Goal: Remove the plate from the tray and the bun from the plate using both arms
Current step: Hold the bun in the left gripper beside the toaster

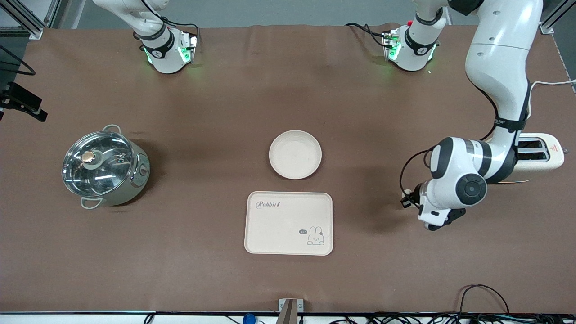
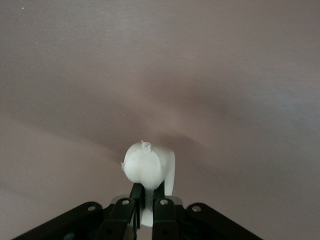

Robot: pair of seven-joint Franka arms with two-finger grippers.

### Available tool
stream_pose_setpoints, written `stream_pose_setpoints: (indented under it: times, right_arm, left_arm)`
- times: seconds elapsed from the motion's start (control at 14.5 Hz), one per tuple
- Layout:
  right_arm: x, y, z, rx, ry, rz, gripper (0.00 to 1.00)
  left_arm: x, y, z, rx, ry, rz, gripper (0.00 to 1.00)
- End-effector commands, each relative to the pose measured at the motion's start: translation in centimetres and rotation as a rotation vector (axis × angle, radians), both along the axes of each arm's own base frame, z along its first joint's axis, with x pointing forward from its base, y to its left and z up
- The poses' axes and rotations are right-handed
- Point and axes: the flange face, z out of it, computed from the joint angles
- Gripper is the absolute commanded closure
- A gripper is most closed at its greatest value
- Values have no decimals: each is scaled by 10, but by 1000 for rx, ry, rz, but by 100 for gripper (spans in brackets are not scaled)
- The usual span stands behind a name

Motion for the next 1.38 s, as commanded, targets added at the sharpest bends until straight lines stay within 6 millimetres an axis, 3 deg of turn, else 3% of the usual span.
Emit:
stream_pose_setpoints:
  times: [0.0, 0.34, 0.96, 1.17, 1.31]
  right_arm:
    - [-3, -2, 2, -8, 1, -7, 0]
    - [-2, -1, 2, -9, -5, 2, 0]
    - [-2, 1, -1, -10, 5, 9, 0]
    - [-2, 7, -1, -10, 9, 22, 0]
    - [-2, 12, -1, -10, 7, 29, 0]
  left_arm:
    - [-2, 1, -10, -7, 10, 10, 56]
    - [2, -1, -1, -9, -8, 15, 0]
    - [8, -19, 23, -40, -39, 27, 0]
    - [5, -26, 86, -32, -59, -13, 0]
    - [-1, -25, 151, -32, -99, -47, 0]
